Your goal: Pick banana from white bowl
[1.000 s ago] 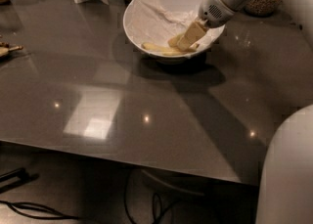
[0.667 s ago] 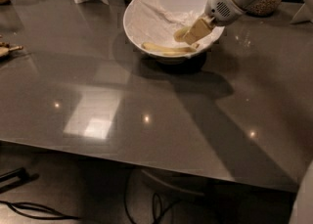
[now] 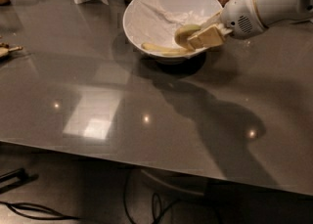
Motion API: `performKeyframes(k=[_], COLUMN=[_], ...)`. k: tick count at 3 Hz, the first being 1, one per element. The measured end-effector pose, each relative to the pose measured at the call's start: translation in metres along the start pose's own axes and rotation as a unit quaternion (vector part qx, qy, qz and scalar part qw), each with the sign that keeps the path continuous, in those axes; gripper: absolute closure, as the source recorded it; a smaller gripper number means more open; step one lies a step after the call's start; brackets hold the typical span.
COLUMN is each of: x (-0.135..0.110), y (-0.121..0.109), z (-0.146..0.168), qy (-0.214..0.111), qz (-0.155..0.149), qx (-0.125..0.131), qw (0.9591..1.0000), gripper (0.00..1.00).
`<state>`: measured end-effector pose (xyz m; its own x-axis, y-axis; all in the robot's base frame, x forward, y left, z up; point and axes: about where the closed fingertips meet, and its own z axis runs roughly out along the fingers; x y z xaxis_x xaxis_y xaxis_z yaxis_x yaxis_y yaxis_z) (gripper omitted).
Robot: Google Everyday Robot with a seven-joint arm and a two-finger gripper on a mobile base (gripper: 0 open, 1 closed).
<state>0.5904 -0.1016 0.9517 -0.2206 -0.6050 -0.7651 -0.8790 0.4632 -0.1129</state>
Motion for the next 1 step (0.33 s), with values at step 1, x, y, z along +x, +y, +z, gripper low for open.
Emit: performKeyframes(k=[1], x=[-0.0026], y=[0.0412], z=[-0.0236], qy=[-0.066], qz=[-0.024], qx=[-0.023], qw=[0.9972], gripper=[1.00])
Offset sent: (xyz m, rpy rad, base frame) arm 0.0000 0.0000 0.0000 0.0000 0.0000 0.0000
